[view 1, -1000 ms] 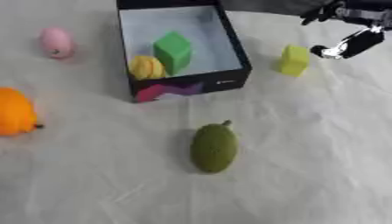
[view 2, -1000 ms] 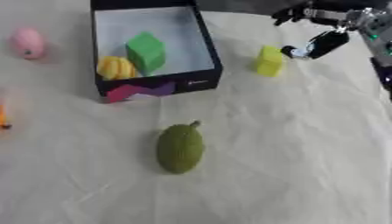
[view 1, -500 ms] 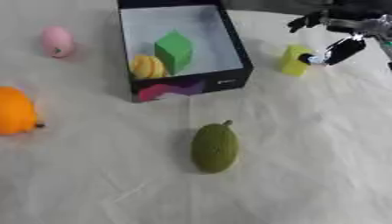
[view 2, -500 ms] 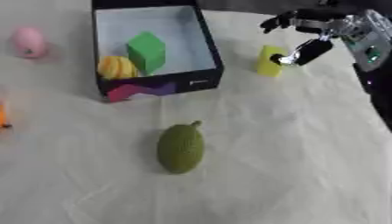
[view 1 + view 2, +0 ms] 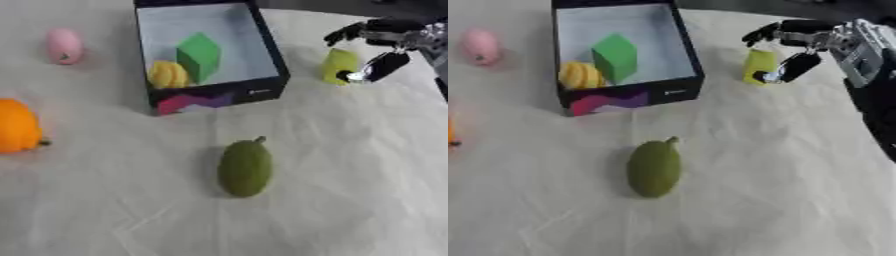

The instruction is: Pick up objects on the table and place them in the box.

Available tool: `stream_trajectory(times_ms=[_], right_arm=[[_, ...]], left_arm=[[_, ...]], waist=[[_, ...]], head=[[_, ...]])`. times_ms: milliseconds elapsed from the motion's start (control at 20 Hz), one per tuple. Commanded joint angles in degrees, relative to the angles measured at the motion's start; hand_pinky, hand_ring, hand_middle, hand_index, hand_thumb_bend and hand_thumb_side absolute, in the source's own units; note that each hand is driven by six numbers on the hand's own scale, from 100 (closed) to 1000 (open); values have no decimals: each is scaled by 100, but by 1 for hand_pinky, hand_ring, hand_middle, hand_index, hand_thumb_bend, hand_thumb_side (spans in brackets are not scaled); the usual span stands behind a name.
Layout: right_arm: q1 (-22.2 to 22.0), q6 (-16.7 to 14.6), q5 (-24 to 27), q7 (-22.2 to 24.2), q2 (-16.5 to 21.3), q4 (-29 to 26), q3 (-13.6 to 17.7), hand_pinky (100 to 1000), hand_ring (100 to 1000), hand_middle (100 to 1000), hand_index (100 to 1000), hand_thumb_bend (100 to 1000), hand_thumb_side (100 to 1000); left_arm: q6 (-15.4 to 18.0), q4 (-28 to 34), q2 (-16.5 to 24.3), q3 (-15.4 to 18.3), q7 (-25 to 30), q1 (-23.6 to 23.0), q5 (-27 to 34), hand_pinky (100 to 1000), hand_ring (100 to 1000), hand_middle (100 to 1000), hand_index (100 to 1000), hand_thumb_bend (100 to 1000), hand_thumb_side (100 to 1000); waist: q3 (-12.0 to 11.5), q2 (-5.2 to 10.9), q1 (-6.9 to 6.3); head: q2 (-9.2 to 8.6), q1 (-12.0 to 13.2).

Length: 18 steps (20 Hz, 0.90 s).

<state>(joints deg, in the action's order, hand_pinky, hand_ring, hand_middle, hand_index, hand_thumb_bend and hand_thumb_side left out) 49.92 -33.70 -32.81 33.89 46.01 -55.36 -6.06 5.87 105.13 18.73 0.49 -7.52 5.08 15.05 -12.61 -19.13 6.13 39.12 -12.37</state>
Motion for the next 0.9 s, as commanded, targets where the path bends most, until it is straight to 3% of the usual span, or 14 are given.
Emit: stream_trajectory(times_ms=[50, 900], right_arm=[[92, -156, -99, 57, 159, -8, 45, 929, 947, 863, 980, 300, 408], [65, -66, -444, -306, 153, 139, 89, 921, 937, 831, 946, 299, 418]], left_arm=[[5, 96, 53, 0, 13, 32, -22, 967, 774, 657, 698, 170, 939], [-4, 99, 33, -23, 46, 68, -47, 969, 775, 658, 695, 169, 946]], waist=[[1, 17, -102], [-11, -76, -115]], head=[[-78, 10], [-119, 17]])
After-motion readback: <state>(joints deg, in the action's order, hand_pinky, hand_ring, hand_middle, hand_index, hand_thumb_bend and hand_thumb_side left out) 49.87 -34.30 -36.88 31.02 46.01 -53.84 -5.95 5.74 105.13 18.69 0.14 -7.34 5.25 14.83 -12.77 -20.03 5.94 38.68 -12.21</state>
